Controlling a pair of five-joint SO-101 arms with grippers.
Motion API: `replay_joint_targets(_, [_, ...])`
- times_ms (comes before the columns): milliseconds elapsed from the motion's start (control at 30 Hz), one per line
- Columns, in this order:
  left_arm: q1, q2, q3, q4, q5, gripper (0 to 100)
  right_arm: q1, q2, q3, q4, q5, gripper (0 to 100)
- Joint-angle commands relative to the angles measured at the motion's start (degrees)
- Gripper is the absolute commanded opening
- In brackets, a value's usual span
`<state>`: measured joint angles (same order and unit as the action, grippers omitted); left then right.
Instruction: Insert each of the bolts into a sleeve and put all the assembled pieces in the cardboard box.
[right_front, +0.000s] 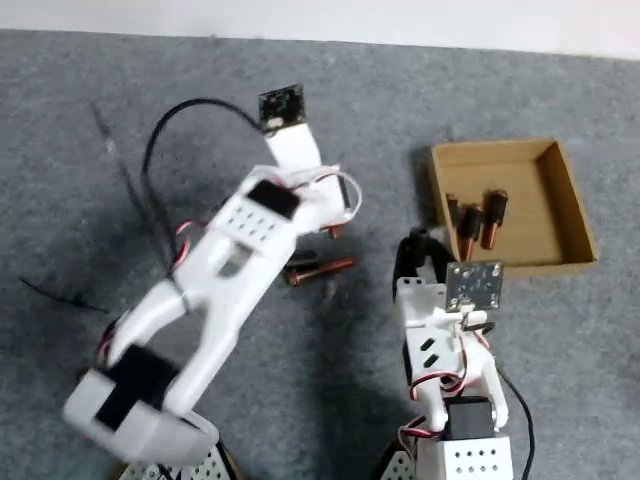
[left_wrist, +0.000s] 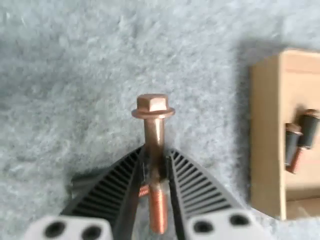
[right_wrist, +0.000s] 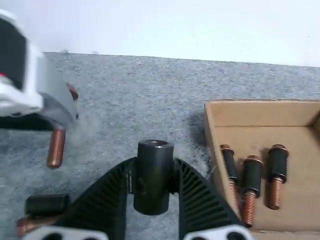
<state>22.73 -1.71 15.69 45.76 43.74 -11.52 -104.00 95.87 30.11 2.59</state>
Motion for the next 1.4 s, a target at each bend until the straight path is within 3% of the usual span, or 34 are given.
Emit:
replay_joint_targets(0, [-0.84,-16.40,12.35,-10.99,-3.52,0,-5.58,-1.19,5.23,-2.24,-0.44,0.5])
replay_joint_targets(233, [-0.75,-32.48,31.43,-27.60,-7.56,0,-12.88,-0.84,5.23,-2.15,8.44,0.5])
replay_joint_targets(433, [-0.75,-43.91,43.47,-38.24,-8.88,0,-15.87,-0.84,5.23,-2.15,9.05,0.5])
replay_joint_targets(567, [-0.04,-49.80,48.57,-41.85,-8.53,0,-15.96,-0.84,5.23,-2.33,9.14,0.5])
replay_joint_targets(767, [6.81,-56.66,56.84,-47.82,-8.18,0,-16.04,-1.19,5.23,-2.42,10.99,0.5])
replay_joint_targets(933, [7.87,-61.93,63.96,-57.49,-2.29,0,-18.07,-1.19,5.23,-2.42,14.68,0.5])
replay_joint_targets(1367, [8.04,-64.40,66.42,-59.43,-2.37,0,-18.15,-1.19,5.23,-2.24,14.77,0.5])
